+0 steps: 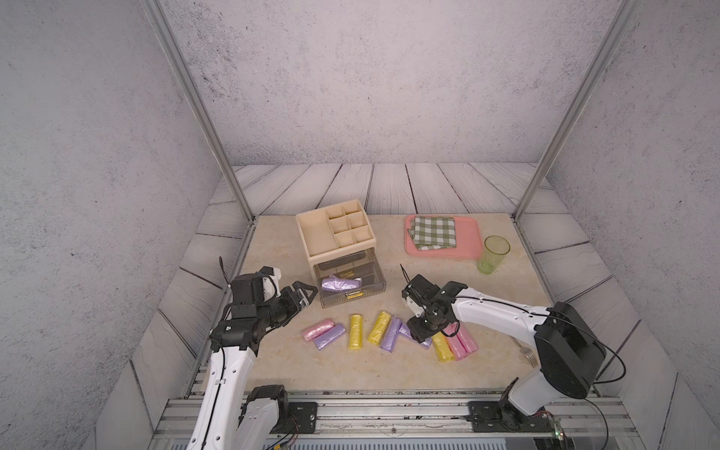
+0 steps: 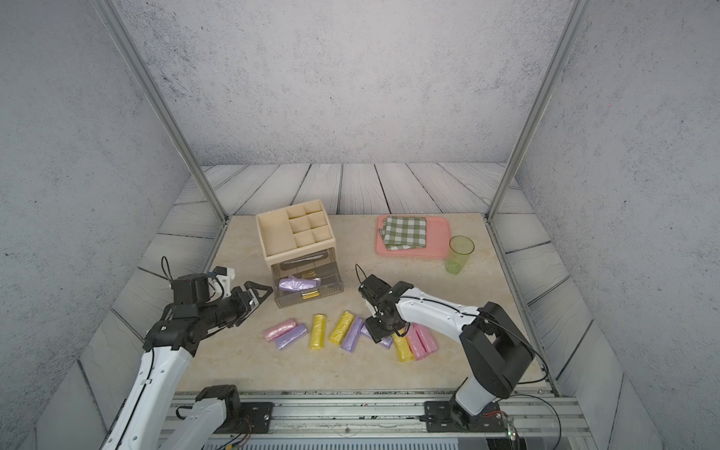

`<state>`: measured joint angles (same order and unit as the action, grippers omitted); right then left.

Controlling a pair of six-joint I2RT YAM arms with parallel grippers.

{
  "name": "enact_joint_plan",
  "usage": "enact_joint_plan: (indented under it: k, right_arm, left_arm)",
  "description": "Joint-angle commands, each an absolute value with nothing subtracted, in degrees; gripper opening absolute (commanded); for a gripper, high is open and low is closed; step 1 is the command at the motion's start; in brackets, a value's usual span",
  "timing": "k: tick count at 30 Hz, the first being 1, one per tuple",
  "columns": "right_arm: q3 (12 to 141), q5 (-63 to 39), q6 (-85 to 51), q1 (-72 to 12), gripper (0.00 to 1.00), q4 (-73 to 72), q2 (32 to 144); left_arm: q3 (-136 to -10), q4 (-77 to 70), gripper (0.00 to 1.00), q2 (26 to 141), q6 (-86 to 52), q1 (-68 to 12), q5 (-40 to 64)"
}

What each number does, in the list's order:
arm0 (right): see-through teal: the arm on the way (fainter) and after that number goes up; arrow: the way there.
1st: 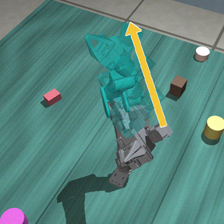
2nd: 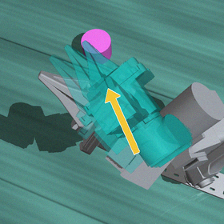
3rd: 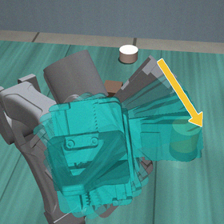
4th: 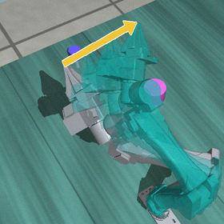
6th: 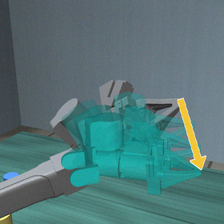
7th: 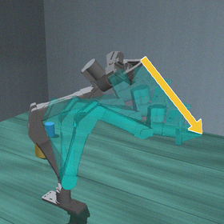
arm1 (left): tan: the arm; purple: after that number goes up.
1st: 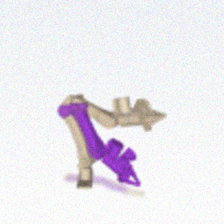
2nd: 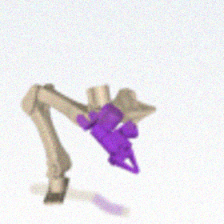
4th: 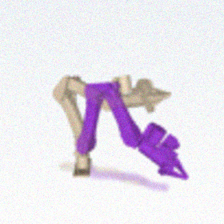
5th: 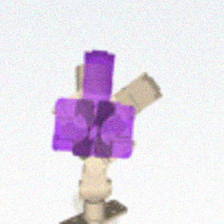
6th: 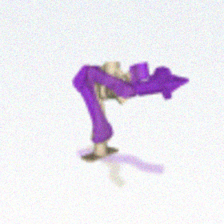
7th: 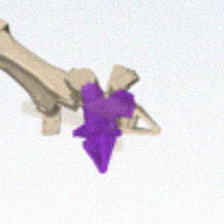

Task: Sort the rolls of trash bags by color and place them into the drawer
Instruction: Pick up the roll of trash bags from the center of the board.

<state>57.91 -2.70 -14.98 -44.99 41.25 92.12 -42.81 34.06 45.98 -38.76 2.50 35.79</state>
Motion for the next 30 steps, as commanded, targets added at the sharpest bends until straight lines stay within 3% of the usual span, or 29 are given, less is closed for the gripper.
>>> enact_joint_plan:
  k: [1,11,16,18,24,30]
  right_arm:
    - [60.5,-2.4,-13.3,-45.3,0.61,39.7,95.6]
    - [60.3,-1.6,-14.3,-45.3,0.56,37.7,101.6]
    - [58.9,-1.2,-14.3,-45.2,0.39,37.1,100.6]
    - [58.2,-0.9,-14.6,-45.1,0.34,37.1,98.9]
    - [56.8,0.1,-14.5,-42.5,0.32,39.6,88.1]
    - [65.0,4.7,-7.2,-39.0,0.31,43.7,78.4]
  left_arm:
    - [-43.3,33.4,0.83,46.2,-38.0,2.5,37.2]
    - [-43.9,32.4,0.83,47.7,-37.6,2.6,38.0]
    - [-44.4,32.4,0.83,47.9,-37.6,2.6,37.8]
    - [-44.7,32.5,0.83,48.0,-37.6,2.6,37.6]
    - [-46.8,32.7,0.83,48.7,-37.4,2.7,37.4]
    - [-50.3,31.3,0.84,51.3,-37.5,2.8,37.4]
